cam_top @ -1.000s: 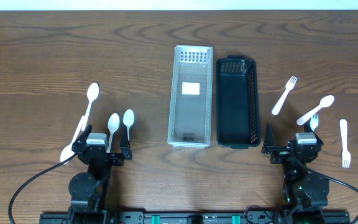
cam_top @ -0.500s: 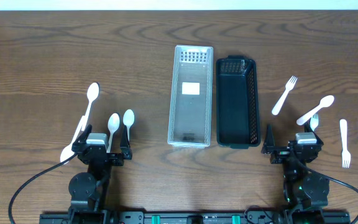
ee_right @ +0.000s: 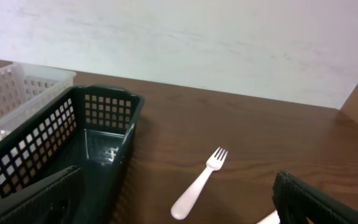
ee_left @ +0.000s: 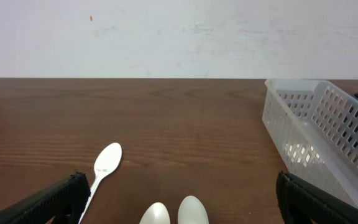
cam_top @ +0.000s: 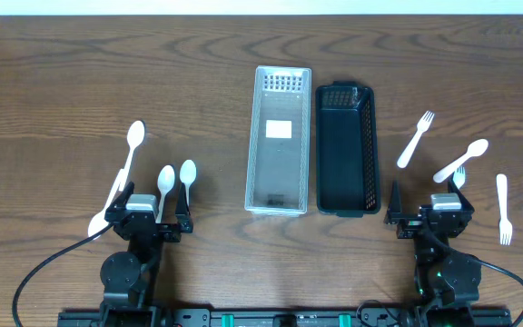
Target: Pack container
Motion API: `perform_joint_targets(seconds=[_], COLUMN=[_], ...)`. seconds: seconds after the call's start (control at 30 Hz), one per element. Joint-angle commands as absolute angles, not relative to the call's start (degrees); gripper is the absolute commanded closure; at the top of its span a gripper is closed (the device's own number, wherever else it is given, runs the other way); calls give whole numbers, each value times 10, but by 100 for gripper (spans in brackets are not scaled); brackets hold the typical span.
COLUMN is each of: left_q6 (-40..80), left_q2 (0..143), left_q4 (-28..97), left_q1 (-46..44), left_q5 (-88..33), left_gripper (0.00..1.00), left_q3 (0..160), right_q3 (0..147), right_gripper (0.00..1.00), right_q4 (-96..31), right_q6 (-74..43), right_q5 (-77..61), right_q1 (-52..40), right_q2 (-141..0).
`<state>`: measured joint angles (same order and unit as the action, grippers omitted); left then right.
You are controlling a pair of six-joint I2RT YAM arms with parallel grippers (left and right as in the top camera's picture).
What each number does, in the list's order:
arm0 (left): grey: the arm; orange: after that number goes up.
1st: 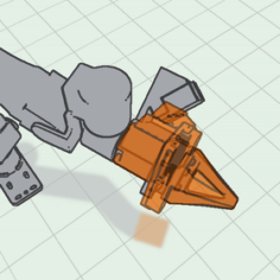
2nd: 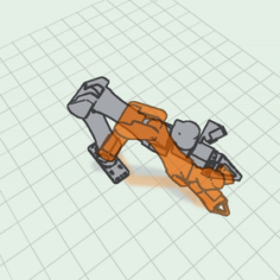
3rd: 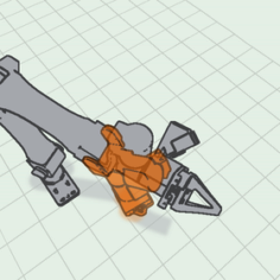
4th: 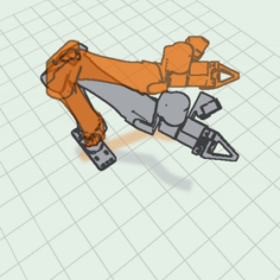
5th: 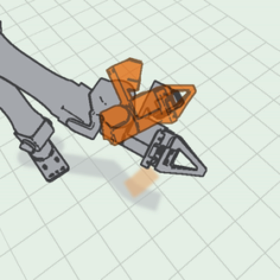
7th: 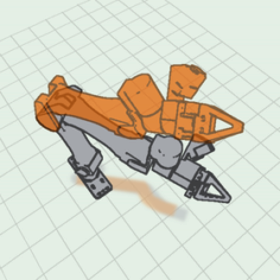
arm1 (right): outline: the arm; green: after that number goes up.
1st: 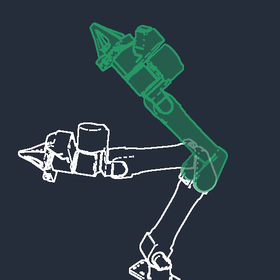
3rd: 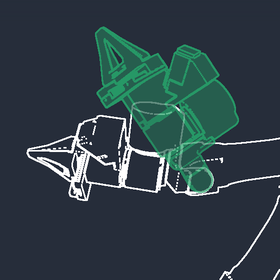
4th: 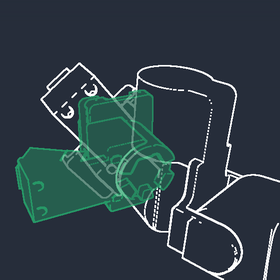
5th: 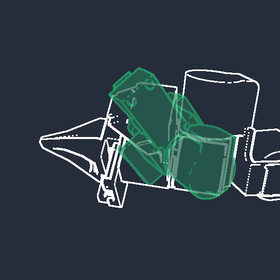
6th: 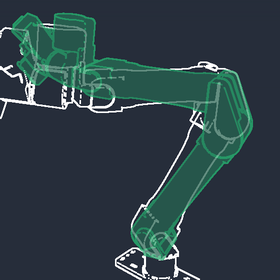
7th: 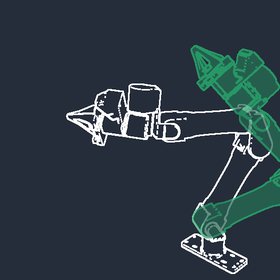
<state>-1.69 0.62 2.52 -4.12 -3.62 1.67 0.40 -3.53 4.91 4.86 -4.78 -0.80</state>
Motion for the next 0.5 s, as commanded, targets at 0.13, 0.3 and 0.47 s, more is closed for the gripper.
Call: perform_joint_targets(seconds=[0.13,0.3,0.47], left_q6=[-12,46,53], left_q2=[2,14,90], left_q4=[37,82,159], left_q1=[-40,-40,-40], left_q5=[-34,-34,-40], left_gripper=[2,2,2], left_q3=[3,44,161], right_q3=[3,7,61], right_gripper=[1,1,1], right_q4=[-25,-33,-73], right_q6=[27,-50,-79], right_q5=[19,-48,-63], right_q1=[-53,-53,-53], right_q2=[-6,-9,-46])
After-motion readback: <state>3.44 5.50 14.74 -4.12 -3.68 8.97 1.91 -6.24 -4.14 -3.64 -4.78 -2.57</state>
